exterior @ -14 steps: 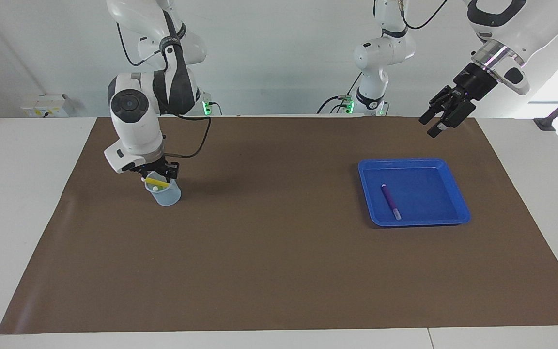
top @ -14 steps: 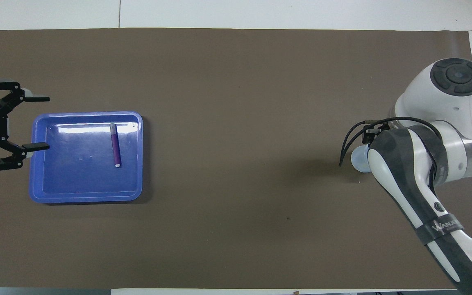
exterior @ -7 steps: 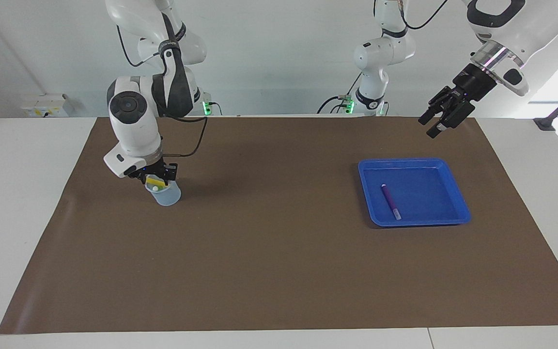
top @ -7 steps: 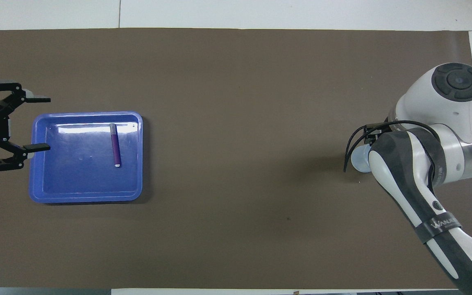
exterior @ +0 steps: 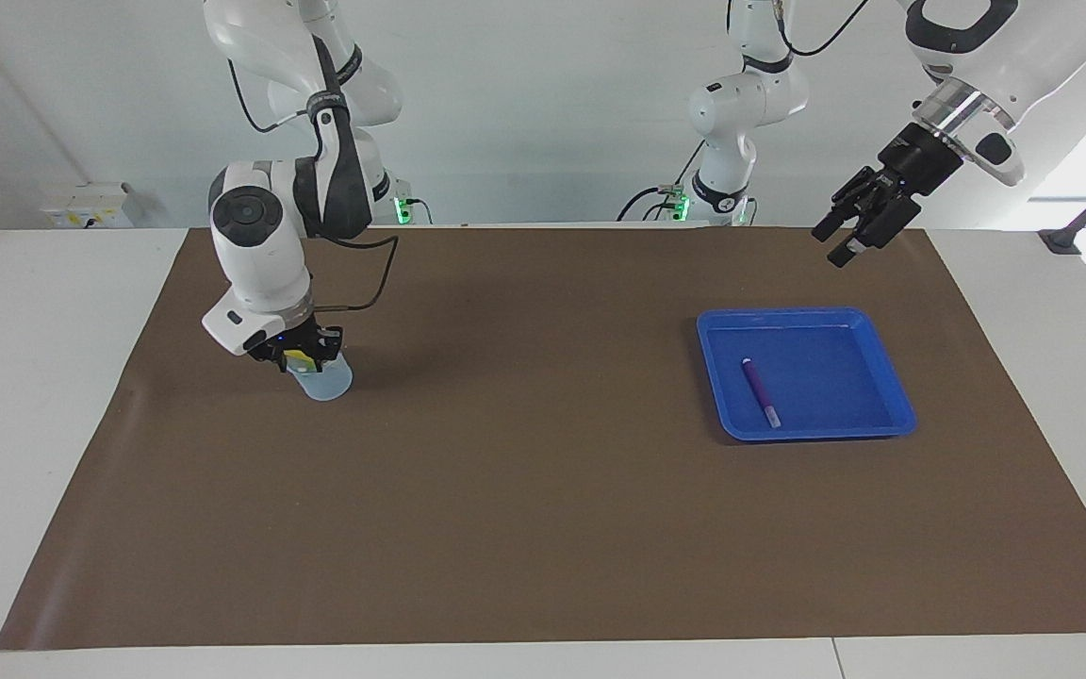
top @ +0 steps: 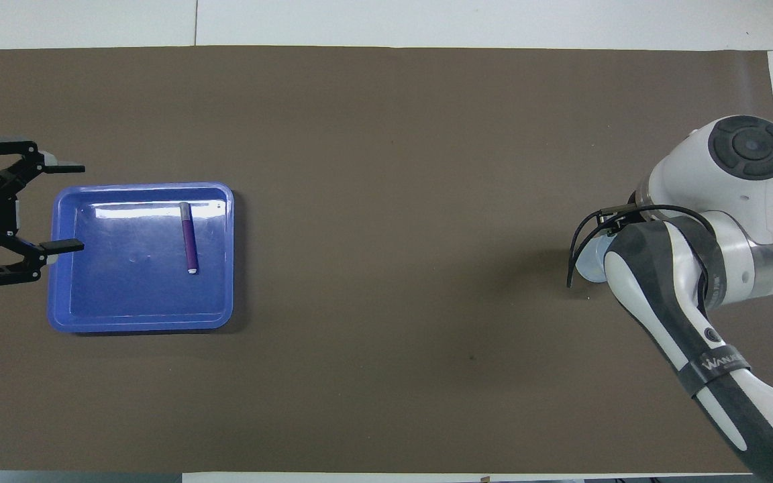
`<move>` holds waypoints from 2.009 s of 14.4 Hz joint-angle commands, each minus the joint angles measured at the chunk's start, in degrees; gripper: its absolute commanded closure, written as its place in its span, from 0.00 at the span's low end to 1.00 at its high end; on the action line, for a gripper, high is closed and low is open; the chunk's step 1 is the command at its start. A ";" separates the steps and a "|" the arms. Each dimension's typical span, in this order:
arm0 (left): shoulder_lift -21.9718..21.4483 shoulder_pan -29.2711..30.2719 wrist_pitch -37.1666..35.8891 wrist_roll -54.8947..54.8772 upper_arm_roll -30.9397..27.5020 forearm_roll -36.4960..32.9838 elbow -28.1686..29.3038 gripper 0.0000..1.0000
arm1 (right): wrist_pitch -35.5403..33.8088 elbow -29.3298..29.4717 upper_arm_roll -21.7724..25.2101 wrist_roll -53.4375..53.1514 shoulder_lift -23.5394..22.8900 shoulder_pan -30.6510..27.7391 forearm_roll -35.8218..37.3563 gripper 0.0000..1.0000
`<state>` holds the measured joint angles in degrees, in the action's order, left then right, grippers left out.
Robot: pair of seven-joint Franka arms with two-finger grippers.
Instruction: Right arm passes pens to left for tray arrangement
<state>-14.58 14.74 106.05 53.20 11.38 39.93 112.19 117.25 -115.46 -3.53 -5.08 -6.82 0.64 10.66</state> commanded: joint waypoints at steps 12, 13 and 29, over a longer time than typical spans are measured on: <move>-2.03 0.03 1.18 0.59 0.05 1.02 2.24 0.04 | -3.24 2.08 -0.25 1.21 2.07 -0.46 1.12 1.00; -2.03 0.03 1.09 0.59 0.05 1.02 2.24 0.04 | -3.34 2.17 -0.25 1.13 3.64 -0.46 1.12 1.00; -2.03 0.03 1.18 0.85 0.05 1.02 2.24 0.04 | -5.02 7.52 -3.93 -35.54 13.07 -0.11 -28.92 1.00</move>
<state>-14.62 14.74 106.08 53.31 11.38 39.93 112.25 111.56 -110.33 -5.73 -29.12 7.62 0.60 -13.31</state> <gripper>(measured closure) 0.035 0.828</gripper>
